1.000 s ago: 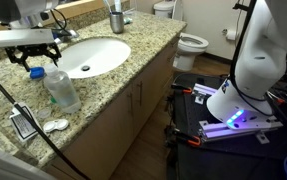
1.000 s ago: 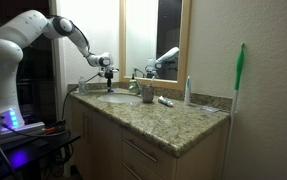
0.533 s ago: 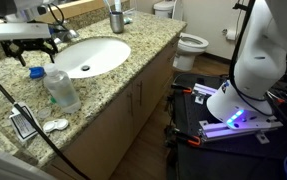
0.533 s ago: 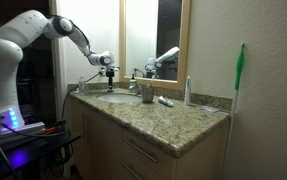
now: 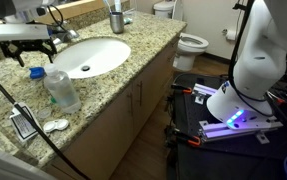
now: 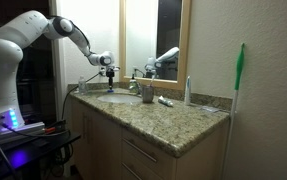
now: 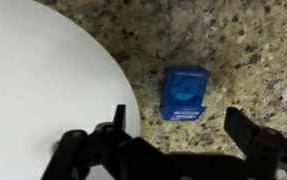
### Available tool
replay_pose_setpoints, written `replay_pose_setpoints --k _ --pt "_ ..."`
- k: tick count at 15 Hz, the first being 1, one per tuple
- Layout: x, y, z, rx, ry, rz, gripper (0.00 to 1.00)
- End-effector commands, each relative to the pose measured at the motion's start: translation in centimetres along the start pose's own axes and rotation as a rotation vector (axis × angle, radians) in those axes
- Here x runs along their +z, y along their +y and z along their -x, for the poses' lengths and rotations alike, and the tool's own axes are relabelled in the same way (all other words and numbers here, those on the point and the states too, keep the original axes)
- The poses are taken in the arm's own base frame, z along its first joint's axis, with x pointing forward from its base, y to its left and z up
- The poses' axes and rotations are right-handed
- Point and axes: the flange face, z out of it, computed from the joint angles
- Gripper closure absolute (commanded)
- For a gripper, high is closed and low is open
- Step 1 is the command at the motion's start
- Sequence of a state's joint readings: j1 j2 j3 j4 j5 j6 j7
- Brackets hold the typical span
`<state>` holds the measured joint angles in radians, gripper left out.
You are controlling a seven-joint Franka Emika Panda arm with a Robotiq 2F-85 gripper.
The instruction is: Move the blue lid to the right of the sink
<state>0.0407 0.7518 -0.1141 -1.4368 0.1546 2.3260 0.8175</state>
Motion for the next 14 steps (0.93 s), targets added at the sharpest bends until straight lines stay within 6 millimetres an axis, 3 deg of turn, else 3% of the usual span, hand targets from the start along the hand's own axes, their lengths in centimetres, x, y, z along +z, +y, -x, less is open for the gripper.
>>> replay_pose_setpoints --k 1,5,6,9,11,14 --pt "0.7 0.0 0.1 -0.006 -0.048 -0.004 0.00" --pt "2.8 -0.2 0.8 -0.031 -0.093 0.006 0.00" --pt "2.0 -0.1 1.1 -0.017 -0.057 0.007 0.00" --pt "3.1 -0.1 1.3 -0.020 -0.066 0.015 0.00" --pt "3.7 0.4 1.3 -0.003 -0.071 0.015 0.26" --pt "3.6 0.7 1.2 -0.001 -0.077 0.009 0.46"
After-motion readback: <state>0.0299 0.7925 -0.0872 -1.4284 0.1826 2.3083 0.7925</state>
